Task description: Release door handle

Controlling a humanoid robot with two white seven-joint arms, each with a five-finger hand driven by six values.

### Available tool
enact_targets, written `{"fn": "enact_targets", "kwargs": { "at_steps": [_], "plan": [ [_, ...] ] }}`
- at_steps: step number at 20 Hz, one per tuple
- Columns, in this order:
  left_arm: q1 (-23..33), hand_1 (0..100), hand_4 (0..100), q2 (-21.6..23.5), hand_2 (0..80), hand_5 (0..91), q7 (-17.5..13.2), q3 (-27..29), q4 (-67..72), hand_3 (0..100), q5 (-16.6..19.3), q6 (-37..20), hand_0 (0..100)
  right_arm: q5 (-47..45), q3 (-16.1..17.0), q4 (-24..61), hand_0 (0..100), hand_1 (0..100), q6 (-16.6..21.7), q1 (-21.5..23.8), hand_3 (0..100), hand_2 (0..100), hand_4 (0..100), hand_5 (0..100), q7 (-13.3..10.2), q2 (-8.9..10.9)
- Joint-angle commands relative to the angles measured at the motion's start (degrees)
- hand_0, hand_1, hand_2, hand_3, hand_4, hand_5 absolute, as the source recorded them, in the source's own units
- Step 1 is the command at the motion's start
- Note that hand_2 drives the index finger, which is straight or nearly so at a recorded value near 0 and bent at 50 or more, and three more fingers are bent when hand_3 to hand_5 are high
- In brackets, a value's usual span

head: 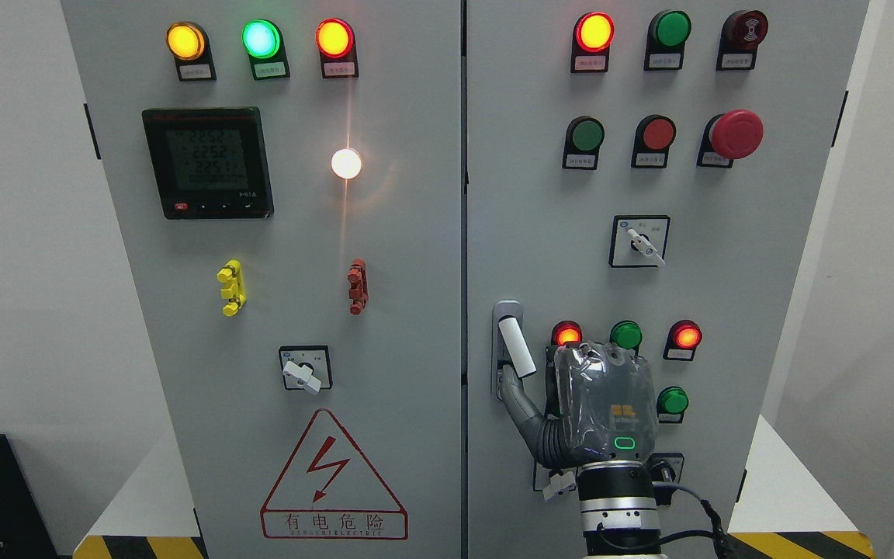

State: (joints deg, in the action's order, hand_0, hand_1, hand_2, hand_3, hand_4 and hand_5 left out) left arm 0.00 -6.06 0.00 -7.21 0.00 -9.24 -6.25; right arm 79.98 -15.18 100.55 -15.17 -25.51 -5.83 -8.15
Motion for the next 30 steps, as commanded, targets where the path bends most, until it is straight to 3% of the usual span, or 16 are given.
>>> {"fn": "enact_targets", "kwargs": {
  "at_steps": [1,30],
  "plan": [
    [-1.6,56,0,0.0,0.0,0.0,0.0,0.0,1.7,0,0.0,0.0,12,0.0,0.1,0.5,52,37,0.1,0.5,100,96,98,100,-0.1,-0.02],
    [-1.6,56,0,0.0,0.0,0.0,0.0,0.0,1.7,0,-0.1,0.0,12,-0.1,1.9,1.1,53,37,0.1,0.8,100,96,98,100,-0.3,-0.02]
  ]
}}
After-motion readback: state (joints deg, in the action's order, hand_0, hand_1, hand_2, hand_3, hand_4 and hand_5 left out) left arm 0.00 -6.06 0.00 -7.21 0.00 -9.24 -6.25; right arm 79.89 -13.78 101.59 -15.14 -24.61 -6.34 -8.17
